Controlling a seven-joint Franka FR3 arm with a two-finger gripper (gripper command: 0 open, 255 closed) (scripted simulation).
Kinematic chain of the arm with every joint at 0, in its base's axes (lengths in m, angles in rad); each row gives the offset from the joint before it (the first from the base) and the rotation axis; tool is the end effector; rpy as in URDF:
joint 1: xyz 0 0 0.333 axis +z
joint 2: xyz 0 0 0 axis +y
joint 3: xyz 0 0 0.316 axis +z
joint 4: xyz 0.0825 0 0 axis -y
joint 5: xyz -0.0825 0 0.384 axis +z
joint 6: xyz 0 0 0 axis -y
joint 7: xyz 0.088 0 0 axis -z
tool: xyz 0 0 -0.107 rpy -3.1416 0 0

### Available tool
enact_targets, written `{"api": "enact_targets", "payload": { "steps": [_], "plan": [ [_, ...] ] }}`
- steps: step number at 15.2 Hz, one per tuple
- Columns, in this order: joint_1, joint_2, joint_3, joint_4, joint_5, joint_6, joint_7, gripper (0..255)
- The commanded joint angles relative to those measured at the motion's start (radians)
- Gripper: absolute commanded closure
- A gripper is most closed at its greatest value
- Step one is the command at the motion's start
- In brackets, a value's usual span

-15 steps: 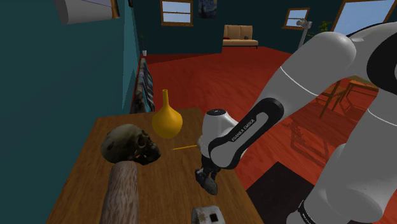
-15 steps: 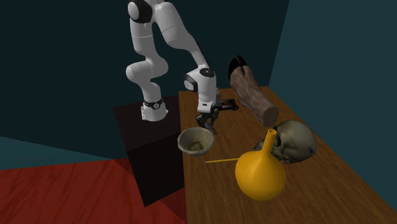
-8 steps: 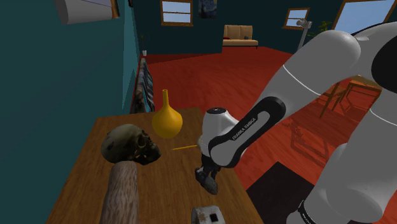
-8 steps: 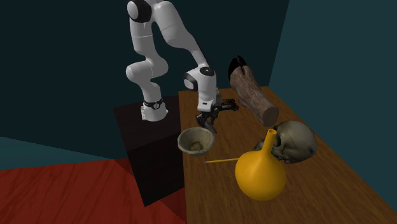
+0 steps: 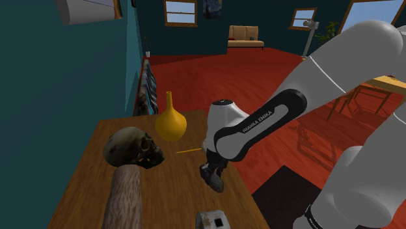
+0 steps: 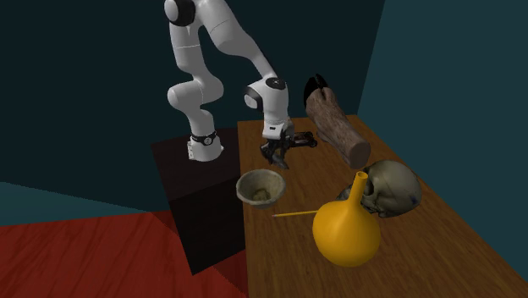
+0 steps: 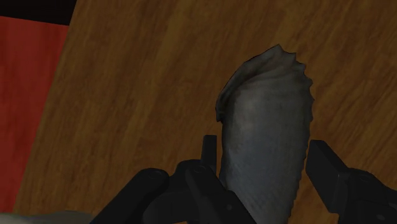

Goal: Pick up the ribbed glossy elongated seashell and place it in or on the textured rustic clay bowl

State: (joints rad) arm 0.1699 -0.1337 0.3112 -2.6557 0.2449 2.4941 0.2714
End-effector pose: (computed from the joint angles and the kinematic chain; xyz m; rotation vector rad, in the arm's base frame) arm 0.3694 0.1876 0.2804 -3.0546 -0.0130 0.1006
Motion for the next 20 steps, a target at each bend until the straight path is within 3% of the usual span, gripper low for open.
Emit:
{"api": "enact_targets", "payload": {
  "steps": [1, 20],
  "plan": [
    [0.002, -0.031, -0.001, 0.006, 0.003, -0.037, 0.002, 255],
    [0.002, -0.231, -0.032, 0.115, -0.001, -0.344, 0.015, 255]
  ]
}}
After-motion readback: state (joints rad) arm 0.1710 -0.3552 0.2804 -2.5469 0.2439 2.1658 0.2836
